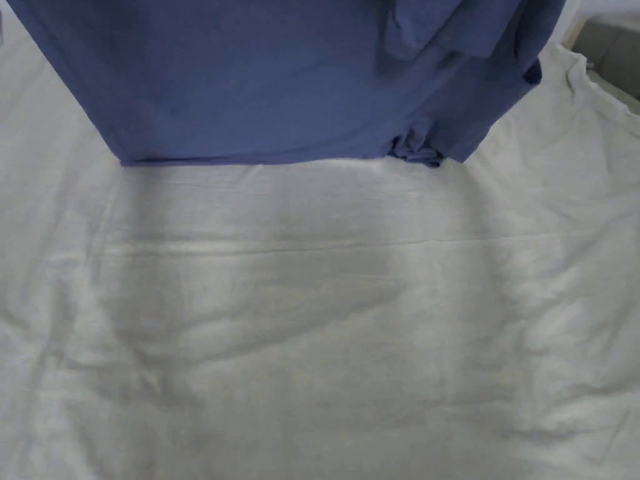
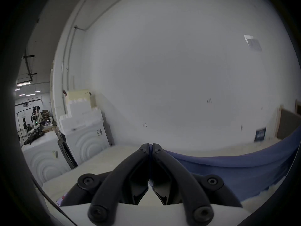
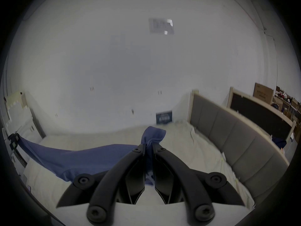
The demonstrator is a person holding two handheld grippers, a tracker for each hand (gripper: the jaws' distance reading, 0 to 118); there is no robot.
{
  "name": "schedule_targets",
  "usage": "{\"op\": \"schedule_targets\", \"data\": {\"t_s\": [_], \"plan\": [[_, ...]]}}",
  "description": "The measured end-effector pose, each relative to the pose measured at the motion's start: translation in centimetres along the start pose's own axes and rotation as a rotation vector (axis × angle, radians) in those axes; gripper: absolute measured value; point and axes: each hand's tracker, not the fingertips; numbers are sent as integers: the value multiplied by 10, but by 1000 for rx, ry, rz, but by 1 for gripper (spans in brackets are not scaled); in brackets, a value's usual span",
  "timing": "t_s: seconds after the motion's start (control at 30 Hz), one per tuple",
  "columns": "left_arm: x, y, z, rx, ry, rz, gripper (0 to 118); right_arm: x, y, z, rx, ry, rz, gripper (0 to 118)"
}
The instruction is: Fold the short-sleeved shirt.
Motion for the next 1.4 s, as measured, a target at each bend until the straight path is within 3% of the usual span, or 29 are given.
{"op": "schedule_targets", "data": {"t_s": [0.23, 0.3, 0.57, 0.83, 0.97, 1.4], "plan": [[21, -147, 3, -273, -85, -41, 0, 30, -134, -47, -245, -25, -25, 6], [16, -183, 13, -351, -108, 6, 0, 37, -174, -50, -302, -38, -34, 6], [-35, -285, 97, -515, -149, 16, 0, 62, -306, -6, -492, -41, 1, 6], [-106, -331, 194, -564, -141, 138, 0, 76, -348, 80, -510, -2, -14, 6], [-125, -341, 235, -559, -163, 117, 0, 81, -355, 128, -478, 35, 26, 6], [-169, -383, 328, -552, -181, 121, 0, 117, -423, 218, -525, 61, -2, 6]]}}
